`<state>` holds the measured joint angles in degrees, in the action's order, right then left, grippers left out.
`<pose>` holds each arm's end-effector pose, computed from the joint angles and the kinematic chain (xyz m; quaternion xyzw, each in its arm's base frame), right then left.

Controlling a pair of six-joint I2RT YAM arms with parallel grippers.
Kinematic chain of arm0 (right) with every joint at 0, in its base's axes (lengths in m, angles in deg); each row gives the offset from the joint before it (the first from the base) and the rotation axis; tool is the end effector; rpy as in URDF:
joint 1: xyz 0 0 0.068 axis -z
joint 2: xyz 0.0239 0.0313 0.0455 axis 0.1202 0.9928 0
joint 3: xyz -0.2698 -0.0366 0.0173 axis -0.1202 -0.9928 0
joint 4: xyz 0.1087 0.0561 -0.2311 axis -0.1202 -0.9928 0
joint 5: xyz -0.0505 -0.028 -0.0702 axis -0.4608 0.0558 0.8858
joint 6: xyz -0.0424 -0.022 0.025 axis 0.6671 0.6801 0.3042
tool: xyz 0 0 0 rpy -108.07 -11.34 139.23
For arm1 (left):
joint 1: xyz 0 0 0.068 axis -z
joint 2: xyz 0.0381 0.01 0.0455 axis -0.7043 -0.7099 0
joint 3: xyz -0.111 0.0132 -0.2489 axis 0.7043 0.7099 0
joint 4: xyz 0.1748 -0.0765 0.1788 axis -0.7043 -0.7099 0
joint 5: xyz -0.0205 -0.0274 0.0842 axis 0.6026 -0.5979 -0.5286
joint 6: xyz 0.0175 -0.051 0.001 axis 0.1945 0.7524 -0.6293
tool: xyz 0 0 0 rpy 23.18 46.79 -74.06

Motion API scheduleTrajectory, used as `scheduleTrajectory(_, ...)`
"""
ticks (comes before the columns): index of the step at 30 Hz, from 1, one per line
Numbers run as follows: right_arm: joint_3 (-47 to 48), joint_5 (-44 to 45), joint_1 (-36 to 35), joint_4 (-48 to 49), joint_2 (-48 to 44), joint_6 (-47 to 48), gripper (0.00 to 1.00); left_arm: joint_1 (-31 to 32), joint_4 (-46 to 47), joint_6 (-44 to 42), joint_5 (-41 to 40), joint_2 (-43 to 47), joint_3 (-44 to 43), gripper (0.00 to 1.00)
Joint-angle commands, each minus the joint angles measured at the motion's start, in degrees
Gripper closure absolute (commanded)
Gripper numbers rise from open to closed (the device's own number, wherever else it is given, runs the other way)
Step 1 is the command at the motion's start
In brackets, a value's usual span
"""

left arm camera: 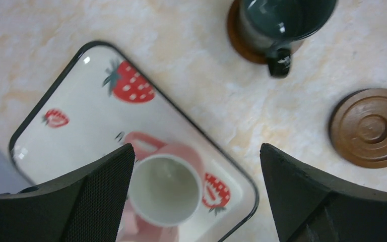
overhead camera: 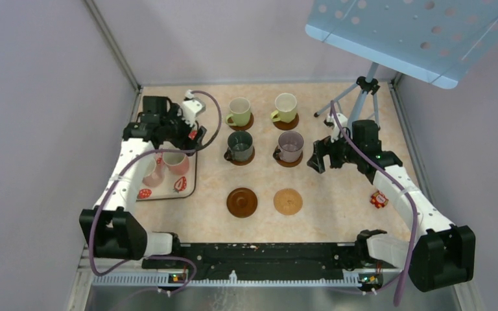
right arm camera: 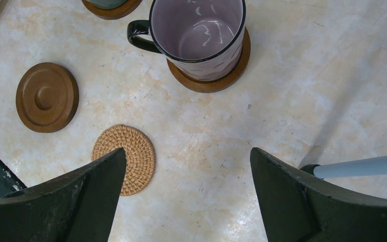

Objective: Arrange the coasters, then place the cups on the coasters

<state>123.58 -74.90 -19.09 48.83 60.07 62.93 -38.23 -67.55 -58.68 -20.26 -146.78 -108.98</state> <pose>0.2281 0.0652 0.2697 -0.2362 0.8564 0.2231 0.4012 0.2768 -0.0451 0.3236 0.3658 0.8408 -0.0943 0.3878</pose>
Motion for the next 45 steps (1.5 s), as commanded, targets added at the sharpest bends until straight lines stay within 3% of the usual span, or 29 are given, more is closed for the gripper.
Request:
scheduleTrajectory(1, 0.1, -1.7, 0.5, 1.0, -0.5, 0.8, 0.08, -5.9, -11.2, -7.5, 1.5, -0.5, -5.4, 0.02)
scheduleTrajectory(9, 0.0, -2.2, 0.6, 0.7, -0.4, 1.2, 0.08, -16.6, -27.2, -31.4, 4.6, -5.6, -11.1, 0.02)
scheduleTrajectory(19, 0.2, -2.8, 0.6, 0.0, -0.1, 1.5, 0.08, -18.1, -25.4, -47.1, -3.1, -8.4, -7.7, 0.01)
scheduleTrajectory(30, 0.2, -2.8, 0.6, -0.2, 0.1, 1.6, 0.08, -18.1, -21.1, -50.7, -3.0, -12.8, -6.5, 0.02)
scheduleTrajectory(41, 0.4, -2.8, 0.5, -0.2, 0.6, 1.8, 0.08, -18.1, -19.5, -47.6, 1.1, -15.5, -4.0, 0.12)
scheduleTrajectory(45, 0.5, -2.8, 0.6, -0.3, 0.8, 1.8, 0.08, -18.1, -17.8, -44.3, 2.6, -16.3, -4.2, 0.19)
